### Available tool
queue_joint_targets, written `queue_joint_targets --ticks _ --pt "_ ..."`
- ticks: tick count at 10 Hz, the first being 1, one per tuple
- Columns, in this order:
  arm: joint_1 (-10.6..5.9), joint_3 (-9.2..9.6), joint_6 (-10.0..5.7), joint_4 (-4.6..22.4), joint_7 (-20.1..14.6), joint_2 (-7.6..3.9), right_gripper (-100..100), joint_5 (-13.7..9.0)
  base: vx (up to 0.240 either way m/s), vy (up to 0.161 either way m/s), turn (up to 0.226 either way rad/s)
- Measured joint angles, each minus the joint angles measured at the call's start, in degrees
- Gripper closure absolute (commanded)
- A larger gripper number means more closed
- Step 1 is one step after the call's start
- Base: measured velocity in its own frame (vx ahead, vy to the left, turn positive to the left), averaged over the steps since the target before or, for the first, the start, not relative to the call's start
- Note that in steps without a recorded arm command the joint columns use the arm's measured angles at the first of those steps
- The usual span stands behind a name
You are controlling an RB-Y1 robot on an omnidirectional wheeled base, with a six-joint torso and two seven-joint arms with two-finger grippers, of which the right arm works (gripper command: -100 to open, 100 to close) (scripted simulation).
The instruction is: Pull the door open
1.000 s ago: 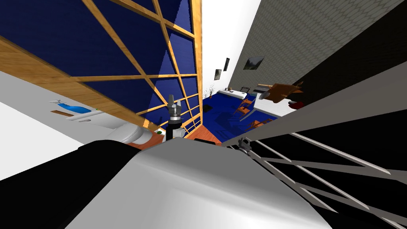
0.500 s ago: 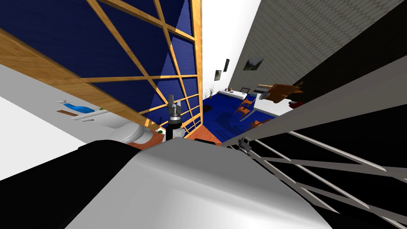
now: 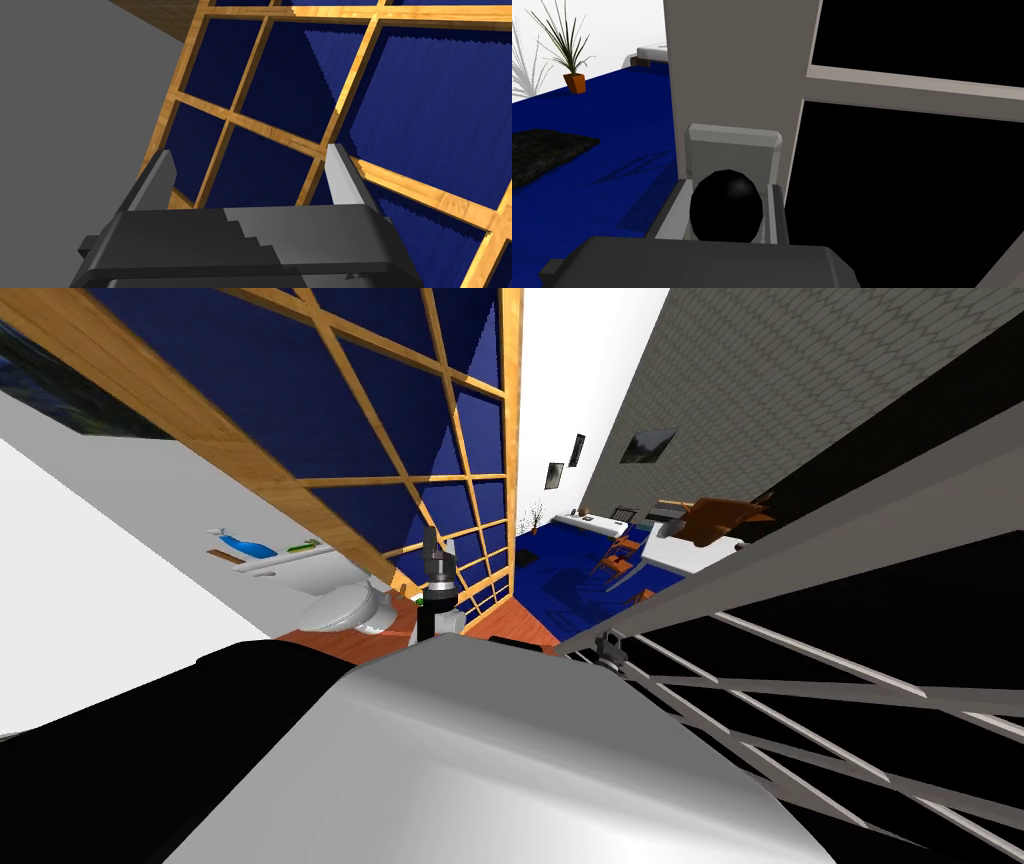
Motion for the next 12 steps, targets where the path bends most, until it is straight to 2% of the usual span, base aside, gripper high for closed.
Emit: queue_joint_targets --ticks 1,2,6,8,12 --pt "0.85 0.73 0.52 -1.32 -0.34 -0.34 100 0.39 -0.226 0.032 0.065" --pt "0.71 1.53 0.41 -0.96 -1.01 -0.73 100 0.86 -0.267 -0.012 0.077" --pt "2.14 4.1 0.53 -2.51 -2.56 -1.45 100 2.28 -0.19 -0.005 0.067" --pt "2.0 5.5 -0.64 -2.16 -3.83 -2.23 100 3.24 -0.245 -0.006 0.077" --pt "4.0 8.56 -1.47 -3.95 -5.55 -3.52 100 5.21 -0.245 0.006 0.063"
